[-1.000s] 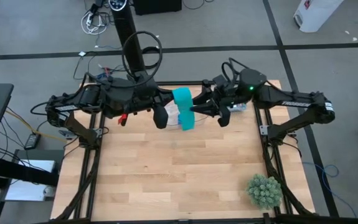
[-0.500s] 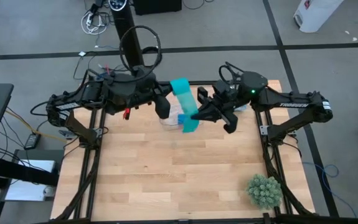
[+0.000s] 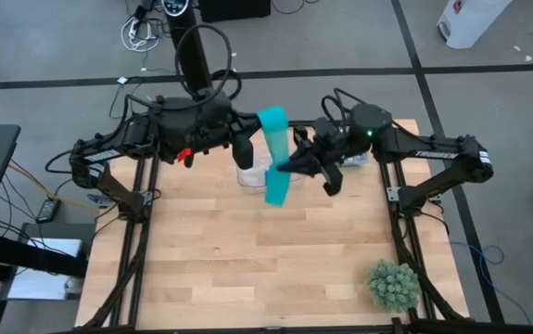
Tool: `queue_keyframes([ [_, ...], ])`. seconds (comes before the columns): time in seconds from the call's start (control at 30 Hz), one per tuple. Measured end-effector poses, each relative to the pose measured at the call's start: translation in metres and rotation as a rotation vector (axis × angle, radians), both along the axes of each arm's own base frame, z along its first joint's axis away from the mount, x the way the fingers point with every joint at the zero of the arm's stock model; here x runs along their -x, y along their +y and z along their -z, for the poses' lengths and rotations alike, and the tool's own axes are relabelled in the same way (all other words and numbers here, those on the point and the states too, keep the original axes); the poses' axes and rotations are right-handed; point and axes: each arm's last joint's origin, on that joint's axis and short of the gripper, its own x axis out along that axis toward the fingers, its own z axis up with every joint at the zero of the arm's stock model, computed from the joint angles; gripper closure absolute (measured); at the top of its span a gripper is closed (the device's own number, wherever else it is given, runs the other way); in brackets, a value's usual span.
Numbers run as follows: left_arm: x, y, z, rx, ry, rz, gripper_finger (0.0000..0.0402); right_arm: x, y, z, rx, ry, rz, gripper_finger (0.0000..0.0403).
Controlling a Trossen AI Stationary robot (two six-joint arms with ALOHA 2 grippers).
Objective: Roll bandage
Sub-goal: Roll the sky blue bandage
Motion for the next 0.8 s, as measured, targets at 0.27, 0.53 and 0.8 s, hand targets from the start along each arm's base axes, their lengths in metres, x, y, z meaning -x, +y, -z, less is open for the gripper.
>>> queue_keyframes([
  [0.27,0.0,-0.008,0.0,0.001,0.002,0.034,0.0379,0.003,-0.019,0.001,0.015,0.013,0.021,0.0403],
  [0.53,0.0,-0.011,0.0,0.003,0.005,0.07,0.0378,0.004,-0.033,0.003,0.039,0.031,0.07,0.0403],
  [0.8,0.0,-0.012,0.001,0.007,0.007,0.103,0.0378,0.007,-0.048,0.003,0.059,0.024,0.117,0.0403],
])
